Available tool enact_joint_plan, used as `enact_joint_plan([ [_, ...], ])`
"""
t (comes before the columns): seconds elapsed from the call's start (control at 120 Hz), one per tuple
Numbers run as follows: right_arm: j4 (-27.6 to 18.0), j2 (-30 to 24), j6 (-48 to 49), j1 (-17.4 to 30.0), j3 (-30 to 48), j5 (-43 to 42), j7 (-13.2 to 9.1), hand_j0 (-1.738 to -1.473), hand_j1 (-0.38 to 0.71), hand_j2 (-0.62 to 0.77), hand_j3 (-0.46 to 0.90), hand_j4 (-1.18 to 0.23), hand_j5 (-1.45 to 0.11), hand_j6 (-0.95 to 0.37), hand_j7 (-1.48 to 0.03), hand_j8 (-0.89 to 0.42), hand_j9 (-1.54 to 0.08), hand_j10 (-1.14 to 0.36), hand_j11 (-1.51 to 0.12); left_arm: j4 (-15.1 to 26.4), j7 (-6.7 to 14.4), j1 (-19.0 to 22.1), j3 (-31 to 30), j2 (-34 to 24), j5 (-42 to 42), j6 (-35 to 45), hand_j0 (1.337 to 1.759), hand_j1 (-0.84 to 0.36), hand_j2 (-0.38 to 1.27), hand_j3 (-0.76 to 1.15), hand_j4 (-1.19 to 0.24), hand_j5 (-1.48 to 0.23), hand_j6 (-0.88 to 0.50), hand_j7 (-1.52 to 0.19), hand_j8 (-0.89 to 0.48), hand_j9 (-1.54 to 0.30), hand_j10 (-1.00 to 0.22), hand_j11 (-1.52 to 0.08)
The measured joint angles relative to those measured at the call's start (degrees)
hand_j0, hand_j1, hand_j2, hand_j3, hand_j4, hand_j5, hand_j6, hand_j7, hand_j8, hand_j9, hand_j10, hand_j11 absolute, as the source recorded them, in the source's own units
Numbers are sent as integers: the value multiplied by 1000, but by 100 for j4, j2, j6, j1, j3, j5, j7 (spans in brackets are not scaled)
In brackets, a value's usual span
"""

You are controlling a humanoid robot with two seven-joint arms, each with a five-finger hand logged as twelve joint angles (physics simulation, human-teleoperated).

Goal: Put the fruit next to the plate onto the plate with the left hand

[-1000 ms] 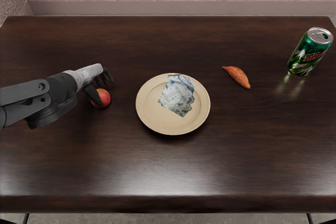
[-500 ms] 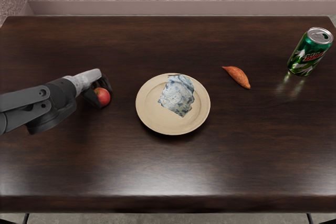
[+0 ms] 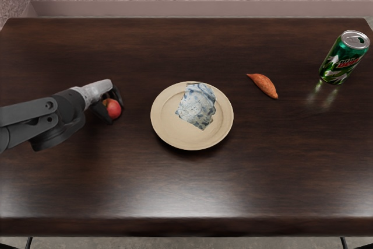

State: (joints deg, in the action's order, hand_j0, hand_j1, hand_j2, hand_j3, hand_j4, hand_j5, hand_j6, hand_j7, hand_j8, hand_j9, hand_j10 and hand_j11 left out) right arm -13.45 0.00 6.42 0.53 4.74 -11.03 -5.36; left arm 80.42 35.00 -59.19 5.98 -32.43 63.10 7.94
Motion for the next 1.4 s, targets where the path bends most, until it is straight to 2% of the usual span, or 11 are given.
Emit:
enact_joint_plan([
  [0.167,0,0,0,0,1,-1,0,-1658,-327,-4,0,-18,-24,-18,-24,-19,-24,-19,-24,-55,6,-162,71,8,-362,-61,1650,-289,370,0,-694,-899,-459,-923,-432,-955,-702,-954],
  [0.2,0,0,0,0,1,-1,0,-1658,-327,-4,0,-18,-24,-18,-24,-18,-24,-19,-24,-62,7,-272,114,8,-438,-69,1650,-266,319,0,-693,-913,-473,-929,-439,-954,-704,-952],
  [0.408,0,0,0,0,1,0,0,-1658,-327,-4,0,-18,-24,-18,-24,-18,-24,-18,-24,-78,5,-1109,217,236,-778,-84,1653,-285,340,0,-704,-940,-463,-938,-435,-949,-710,-947],
  [0.525,0,0,0,0,1,-2,0,-1658,-327,-4,0,-18,-24,-18,-24,-18,-24,-18,-24,-73,-3,-1301,223,670,-889,-144,1654,-298,373,0,-697,-959,-452,-954,-405,-947,-707,-950],
  [0.875,6,0,0,0,1,-2,0,-1658,-327,-4,0,-18,-24,-18,-24,-18,-24,-18,-24,-67,-4,-1017,-21,1542,-949,-216,1655,-350,479,0,-681,-996,-438,-947,-392,-946,-686,-953],
  [0.925,7,0,0,0,1,-1,0,-1658,-327,-4,0,-18,-24,-18,-24,-18,-24,-18,-24,-68,-4,-1015,-61,1546,-949,-217,1655,-343,436,0,-676,-999,-435,-942,-395,-944,-686,-950],
  [0.958,7,0,0,0,1,-1,0,-1658,-327,-4,0,-18,-24,-18,-24,-18,-24,-18,-24,-68,-2,-1017,-77,1570,-936,-212,1656,-315,403,0,-647,-945,-438,-893,-401,-896,-665,-902],
  [1.15,8,0,0,0,1,0,0,-1658,-327,-4,0,-18,-24,-18,-24,-18,-24,-18,-24,-23,-1,-1360,151,1367,-920,-275,1657,55,176,0,-283,-408,-202,-388,-188,-389,-290,-391],
  [1.3,9,0,0,0,0,-1,0,-1658,-327,-4,0,-18,-24,-18,-24,-18,-24,-18,-24,-13,0,-1227,1421,506,-1851,-2051,1658,200,86,0,-144,-205,-105,-196,-98,-196,-147,-197],
  [1.333,9,0,0,0,0,-2,0,-1658,-327,-4,0,-18,-24,-18,-24,-18,-24,-18,-24,-17,0,-1053,1685,307,-2222,-2540,1658,220,74,0,-124,-177,-92,-169,-86,-169,-127,-170],
  [1.4,9,0,0,0,0,-1,0,-1658,-327,-4,0,-18,-24,-18,-24,-18,-24,-18,-24,-37,0,-290,2354,-6,-3014,-3369,1658,251,54,0,-94,-133,-70,-127,-66,-127,-96,-128],
])
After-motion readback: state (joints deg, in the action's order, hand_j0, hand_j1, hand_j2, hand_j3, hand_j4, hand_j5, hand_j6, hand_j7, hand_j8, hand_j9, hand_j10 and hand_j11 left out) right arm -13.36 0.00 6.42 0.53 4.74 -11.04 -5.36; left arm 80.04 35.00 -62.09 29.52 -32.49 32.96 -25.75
